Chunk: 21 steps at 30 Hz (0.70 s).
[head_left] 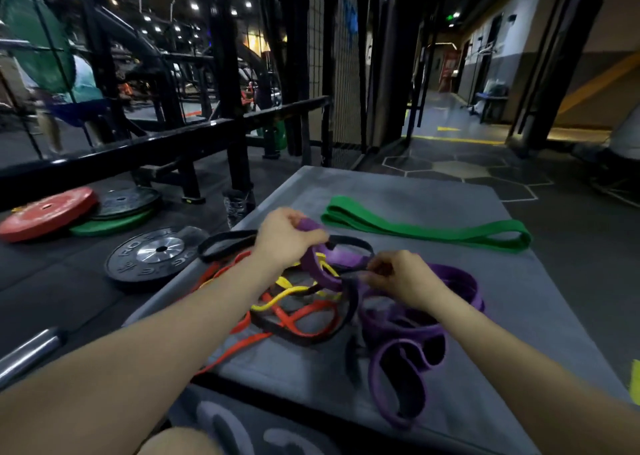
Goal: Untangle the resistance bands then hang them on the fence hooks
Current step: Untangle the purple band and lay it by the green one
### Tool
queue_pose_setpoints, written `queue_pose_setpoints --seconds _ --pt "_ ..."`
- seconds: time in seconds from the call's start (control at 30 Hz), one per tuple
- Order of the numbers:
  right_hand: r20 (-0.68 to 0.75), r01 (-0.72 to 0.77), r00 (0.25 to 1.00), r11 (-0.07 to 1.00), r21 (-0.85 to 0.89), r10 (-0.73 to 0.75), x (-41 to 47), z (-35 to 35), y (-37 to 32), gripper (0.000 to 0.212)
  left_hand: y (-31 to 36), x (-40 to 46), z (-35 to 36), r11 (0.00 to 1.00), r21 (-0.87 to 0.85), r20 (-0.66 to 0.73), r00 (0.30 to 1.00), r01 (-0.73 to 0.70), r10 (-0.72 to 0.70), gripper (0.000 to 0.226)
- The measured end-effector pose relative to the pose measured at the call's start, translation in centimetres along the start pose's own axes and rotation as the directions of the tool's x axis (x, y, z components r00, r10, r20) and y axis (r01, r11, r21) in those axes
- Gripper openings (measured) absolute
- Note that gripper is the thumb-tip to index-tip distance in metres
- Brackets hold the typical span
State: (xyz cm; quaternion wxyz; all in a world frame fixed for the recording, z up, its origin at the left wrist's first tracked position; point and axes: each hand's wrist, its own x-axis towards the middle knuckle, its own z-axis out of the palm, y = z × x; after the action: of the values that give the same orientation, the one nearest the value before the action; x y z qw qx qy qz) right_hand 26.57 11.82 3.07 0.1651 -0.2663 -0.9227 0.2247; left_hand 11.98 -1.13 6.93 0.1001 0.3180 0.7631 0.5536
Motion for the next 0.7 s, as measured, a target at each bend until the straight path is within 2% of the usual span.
queue_pose_setpoints --seconds 0.07,0.17,0.27,0.37,0.47,0.57,0.63,0.7 --pt "-0.048 0.022 0.999 0.997 0.070 -0.018 -0.5 -1.3 -0.3 0.025 2.2 0.0 1.3 0.994 -0.099 0.031 0.998 -0.048 0.052 0.038" --pt "-0.086 0.024 0.996 0.992 0.127 -0.013 -1.4 -3.3 0.0 0.019 5.3 0.3 2.6 0.979 -0.174 0.006 0.994 -0.103 0.106 0.035" --pt "-0.094 -0.024 0.995 0.991 0.129 0.036 -2.3 -4.1 1.6 0.018 5.6 0.6 3.2 0.972 -0.229 -0.040 0.999 -0.043 0.034 0.035" --pt "-0.078 -0.062 0.994 0.975 0.212 0.080 -2.7 -3.8 2.3 0.017 4.2 -0.7 4.0 0.971 -0.236 0.042 0.999 0.029 -0.020 0.036" --pt "-0.044 -0.019 0.998 0.951 0.310 0.035 -2.6 -3.2 1.7 0.017 3.5 -1.6 4.6 0.962 -0.259 0.111 0.992 0.082 -0.055 0.033" --pt "-0.028 0.008 1.000 0.966 0.257 -0.001 -2.2 -2.4 1.7 0.020 2.8 -0.8 4.3 0.971 -0.229 0.060 0.997 0.068 -0.056 0.030" --pt "-0.040 -0.022 0.999 0.985 0.170 0.030 -1.9 -1.7 2.2 0.021 1.6 0.0 3.7 0.980 -0.193 -0.025 0.998 0.051 -0.057 0.028" --pt "-0.035 -0.064 0.997 0.991 0.115 0.069 -1.6 -0.9 2.8 0.024 -0.3 0.7 2.9 0.977 -0.190 -0.095 0.989 0.094 -0.114 0.031"
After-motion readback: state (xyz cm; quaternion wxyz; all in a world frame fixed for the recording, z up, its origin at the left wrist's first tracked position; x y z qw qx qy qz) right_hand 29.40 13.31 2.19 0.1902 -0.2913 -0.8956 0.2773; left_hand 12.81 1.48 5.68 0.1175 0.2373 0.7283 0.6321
